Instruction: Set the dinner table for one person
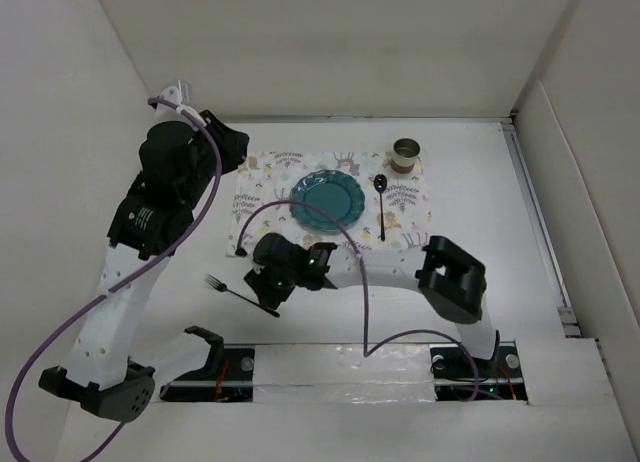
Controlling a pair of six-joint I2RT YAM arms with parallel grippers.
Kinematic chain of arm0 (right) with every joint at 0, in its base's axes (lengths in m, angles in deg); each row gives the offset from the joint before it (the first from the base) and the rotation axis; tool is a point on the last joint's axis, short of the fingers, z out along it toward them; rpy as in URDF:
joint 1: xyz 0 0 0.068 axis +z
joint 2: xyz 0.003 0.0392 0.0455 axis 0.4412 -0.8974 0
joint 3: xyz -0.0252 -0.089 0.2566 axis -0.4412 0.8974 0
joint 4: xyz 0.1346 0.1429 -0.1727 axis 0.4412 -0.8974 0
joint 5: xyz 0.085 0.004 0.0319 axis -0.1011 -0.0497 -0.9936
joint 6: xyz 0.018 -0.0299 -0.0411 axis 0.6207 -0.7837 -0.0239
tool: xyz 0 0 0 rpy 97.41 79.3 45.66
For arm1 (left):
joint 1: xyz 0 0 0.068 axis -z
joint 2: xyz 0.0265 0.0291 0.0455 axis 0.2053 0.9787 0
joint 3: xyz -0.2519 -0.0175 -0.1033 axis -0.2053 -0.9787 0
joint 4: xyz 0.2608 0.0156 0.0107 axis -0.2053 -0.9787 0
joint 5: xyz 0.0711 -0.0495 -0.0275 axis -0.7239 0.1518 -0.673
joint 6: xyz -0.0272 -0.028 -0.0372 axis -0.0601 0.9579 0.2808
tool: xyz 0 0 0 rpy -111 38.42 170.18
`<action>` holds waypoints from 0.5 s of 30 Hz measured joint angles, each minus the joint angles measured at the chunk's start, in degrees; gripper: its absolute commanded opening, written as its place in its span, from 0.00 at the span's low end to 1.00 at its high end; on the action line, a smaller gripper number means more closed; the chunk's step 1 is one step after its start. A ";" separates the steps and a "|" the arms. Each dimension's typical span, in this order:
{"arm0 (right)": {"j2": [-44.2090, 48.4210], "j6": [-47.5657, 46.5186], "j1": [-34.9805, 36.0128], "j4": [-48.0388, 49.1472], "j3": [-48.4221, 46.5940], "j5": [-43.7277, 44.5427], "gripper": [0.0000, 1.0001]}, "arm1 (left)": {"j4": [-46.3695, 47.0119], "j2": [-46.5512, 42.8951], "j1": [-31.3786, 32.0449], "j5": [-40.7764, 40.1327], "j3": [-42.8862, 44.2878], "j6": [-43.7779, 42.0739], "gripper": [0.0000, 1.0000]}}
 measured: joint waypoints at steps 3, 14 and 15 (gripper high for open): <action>-6.19 -0.57 2.62 -0.94 -4.57 1.64 0.51 | -1.14 -3.30 0.00 0.02 -2.51 -0.07 0.24; -17.44 -1.64 4.00 -3.52 -18.01 11.08 0.51 | -2.93 -10.43 1.90 0.20 -4.87 -0.17 0.25; -17.94 -1.66 4.00 -3.69 -18.78 11.54 0.50 | -3.10 -10.67 1.97 0.22 -5.07 -0.17 0.25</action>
